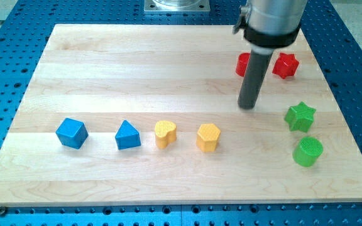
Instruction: Slide the yellow heart to the top of the blue triangle
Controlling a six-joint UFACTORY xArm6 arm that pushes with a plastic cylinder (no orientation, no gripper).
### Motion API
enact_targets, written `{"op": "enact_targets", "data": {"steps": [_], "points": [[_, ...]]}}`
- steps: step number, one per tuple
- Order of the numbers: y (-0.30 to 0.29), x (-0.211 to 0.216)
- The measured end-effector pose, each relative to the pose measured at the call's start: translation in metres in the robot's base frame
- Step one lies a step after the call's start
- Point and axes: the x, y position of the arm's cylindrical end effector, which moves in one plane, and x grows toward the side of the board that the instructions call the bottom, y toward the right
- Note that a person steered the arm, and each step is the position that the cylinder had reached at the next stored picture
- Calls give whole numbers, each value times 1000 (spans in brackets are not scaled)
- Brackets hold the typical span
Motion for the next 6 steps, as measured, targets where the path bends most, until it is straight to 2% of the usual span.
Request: {"op": "enact_targets", "data": {"steps": [1, 2, 3, 4, 5, 6], "points": [[-26, 76], [-91, 83], [-147, 64], [-136, 94], [-139, 78], [-157, 33]]}}
